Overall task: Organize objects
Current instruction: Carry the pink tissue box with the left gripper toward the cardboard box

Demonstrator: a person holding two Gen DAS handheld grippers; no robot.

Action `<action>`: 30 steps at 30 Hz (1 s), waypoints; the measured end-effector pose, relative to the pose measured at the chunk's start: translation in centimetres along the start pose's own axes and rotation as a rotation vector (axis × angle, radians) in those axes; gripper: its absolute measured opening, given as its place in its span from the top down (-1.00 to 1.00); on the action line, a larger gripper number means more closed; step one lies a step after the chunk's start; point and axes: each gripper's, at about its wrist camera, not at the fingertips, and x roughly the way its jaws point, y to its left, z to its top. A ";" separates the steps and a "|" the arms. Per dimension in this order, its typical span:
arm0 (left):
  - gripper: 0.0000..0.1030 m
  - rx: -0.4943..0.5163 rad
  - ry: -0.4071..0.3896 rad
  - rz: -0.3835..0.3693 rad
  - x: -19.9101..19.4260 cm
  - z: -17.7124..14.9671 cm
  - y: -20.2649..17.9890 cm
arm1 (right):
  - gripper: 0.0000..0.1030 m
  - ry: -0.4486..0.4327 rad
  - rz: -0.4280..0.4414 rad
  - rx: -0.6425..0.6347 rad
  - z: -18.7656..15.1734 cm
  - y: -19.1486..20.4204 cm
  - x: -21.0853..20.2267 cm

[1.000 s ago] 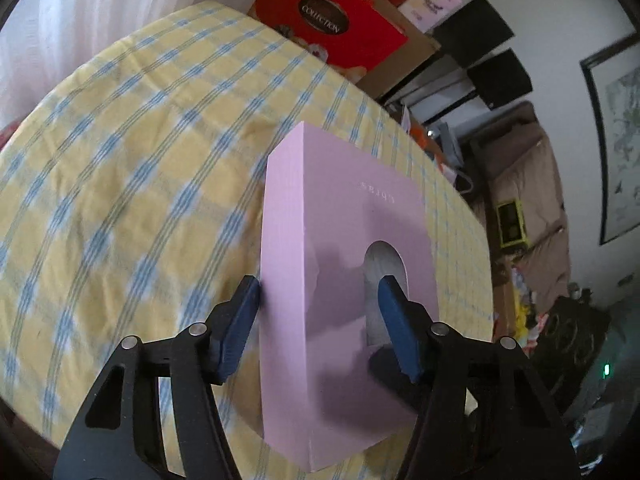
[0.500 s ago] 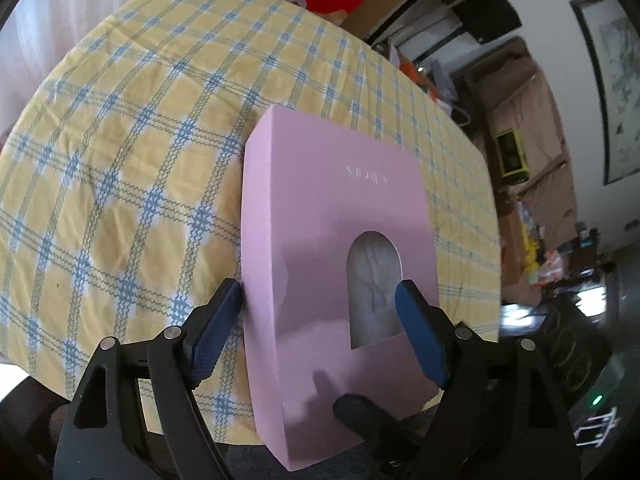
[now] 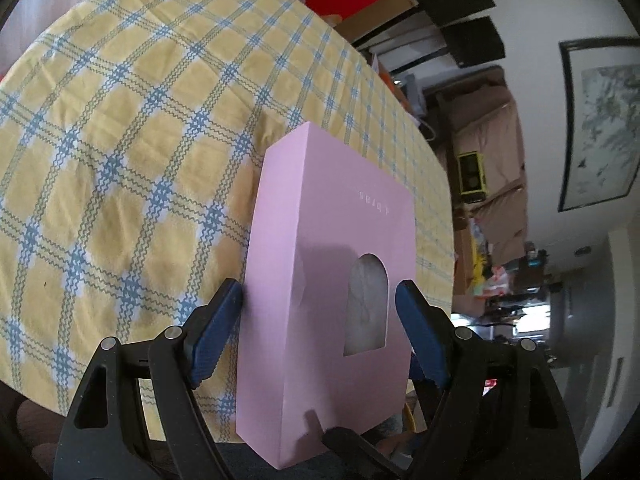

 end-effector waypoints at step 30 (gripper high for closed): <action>-0.34 0.015 -0.071 0.123 1.8 -2.9 -3.3 | -0.46 0.009 -0.008 0.055 1.6 -5.4 -1.3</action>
